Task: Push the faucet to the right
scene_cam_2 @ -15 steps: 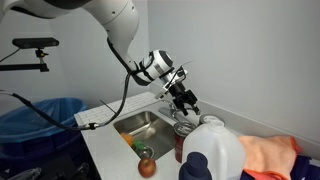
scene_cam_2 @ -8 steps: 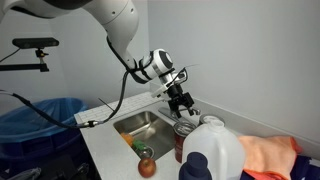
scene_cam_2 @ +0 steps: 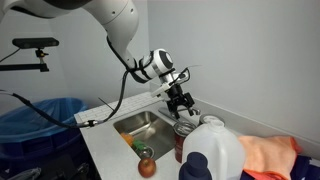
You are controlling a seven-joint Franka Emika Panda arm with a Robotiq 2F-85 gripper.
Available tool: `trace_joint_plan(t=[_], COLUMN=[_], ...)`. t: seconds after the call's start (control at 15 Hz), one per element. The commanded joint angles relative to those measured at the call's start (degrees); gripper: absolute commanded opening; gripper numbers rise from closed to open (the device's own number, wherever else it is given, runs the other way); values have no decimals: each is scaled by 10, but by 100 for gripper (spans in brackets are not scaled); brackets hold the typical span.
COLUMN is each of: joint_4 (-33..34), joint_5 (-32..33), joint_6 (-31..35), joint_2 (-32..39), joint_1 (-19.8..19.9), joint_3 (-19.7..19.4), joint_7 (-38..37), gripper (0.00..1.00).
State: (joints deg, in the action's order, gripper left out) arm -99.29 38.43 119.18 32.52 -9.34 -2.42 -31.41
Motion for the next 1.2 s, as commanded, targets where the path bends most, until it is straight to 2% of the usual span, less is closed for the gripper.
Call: trace_joint_plan(t=[0.0, 0.53, 1.13], joint_4=[7, 8, 4], joint_5=[-11, -7, -5], joint_6=[6, 18, 12], joint_2=[-1, 0, 0], joint_1=[-1, -1, -7], joint_3=[-3, -5, -9], joint_7=[44, 64, 46], gripper=[100, 100, 100])
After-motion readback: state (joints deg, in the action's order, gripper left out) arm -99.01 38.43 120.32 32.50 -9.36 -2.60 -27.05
